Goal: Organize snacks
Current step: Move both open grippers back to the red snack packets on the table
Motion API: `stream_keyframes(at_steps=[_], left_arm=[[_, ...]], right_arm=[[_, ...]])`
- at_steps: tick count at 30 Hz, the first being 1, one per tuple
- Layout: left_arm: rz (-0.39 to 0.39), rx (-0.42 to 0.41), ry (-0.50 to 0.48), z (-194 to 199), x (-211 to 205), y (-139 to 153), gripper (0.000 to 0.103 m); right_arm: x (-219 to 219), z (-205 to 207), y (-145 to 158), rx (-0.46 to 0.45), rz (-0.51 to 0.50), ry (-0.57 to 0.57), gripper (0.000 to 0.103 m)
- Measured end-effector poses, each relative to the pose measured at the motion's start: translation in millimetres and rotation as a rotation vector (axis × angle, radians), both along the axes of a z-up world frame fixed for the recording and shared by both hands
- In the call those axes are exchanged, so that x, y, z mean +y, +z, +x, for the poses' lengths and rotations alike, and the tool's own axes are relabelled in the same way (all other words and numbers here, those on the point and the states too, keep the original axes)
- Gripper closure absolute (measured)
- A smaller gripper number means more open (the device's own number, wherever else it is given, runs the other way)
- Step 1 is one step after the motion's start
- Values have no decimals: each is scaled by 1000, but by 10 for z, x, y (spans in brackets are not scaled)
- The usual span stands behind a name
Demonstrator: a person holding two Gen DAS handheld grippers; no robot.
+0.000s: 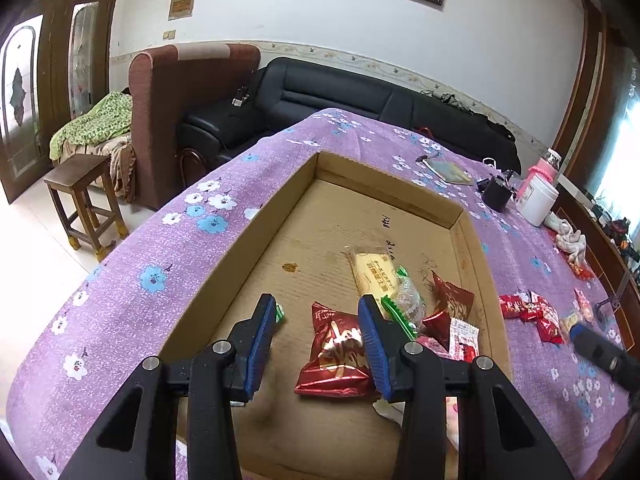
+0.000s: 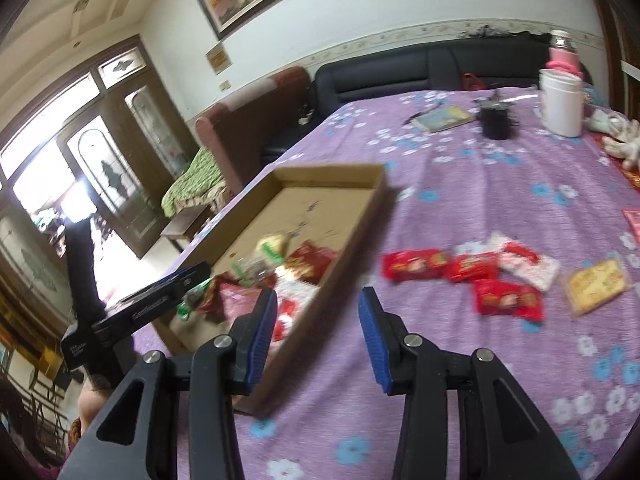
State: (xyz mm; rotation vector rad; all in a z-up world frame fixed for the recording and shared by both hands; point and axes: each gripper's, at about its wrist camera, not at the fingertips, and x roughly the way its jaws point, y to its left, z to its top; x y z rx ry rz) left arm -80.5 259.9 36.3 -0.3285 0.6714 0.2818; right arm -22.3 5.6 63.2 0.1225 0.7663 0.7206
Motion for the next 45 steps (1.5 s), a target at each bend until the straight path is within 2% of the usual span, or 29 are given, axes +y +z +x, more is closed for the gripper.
stream_keyframes(at_steps=[4,9,10,12,15,18,22,24,28,31,34,35,38,40,41,45], left_arm=[[-14,-22,-28,-35,-128,158,58],[43,-17,-170,94,-600,430,57],[45,-7,-212,154,-719,461,54],[34,23,-305,318,-976,492,43],[40,85,-425,624,-1354,467,43],[66,160,-470,1003,-1617,364,43],[20,243,-500,1409,-1736,183,43],[25,279,-480,1549,-1746,89,43],[-20,330,-473,1723,-1751,-49,43],[-15,343,-474,1768,-1772,-98,43],[-70,360,-482,1711,-1760,-155,43],[-63,355,-484,1627,-1776,-139,43],[-107,337,-533,1372,-1853,-98,44],[-92,312,-558,1236,-1938,-78,44],[-55,294,-540,1175,-1975,-69,43],[16,296,-516,1178,-2044,-181,43]], right_arm=[[-362,151,79,-4,7,-67,59],[-741,410,107,4,9,-139,58],[-824,461,84,9,17,-158,58],[-1014,575,-14,35,52,-199,58],[-1203,698,-187,106,102,-218,58],[-1324,737,-230,145,153,-223,58],[-1439,749,-214,155,196,-244,58],[-1472,763,-218,171,217,-238,58],[-1503,772,-223,197,253,-228,58],[-1505,765,-218,207,266,-224,58],[-1527,768,-219,209,269,-232,58],[-1535,773,-224,212,269,-236,58],[-1539,800,-259,230,271,-236,58],[-1517,820,-287,243,267,-230,58],[-1499,829,-302,247,262,-227,58],[-1429,863,-369,253,220,-223,58]])
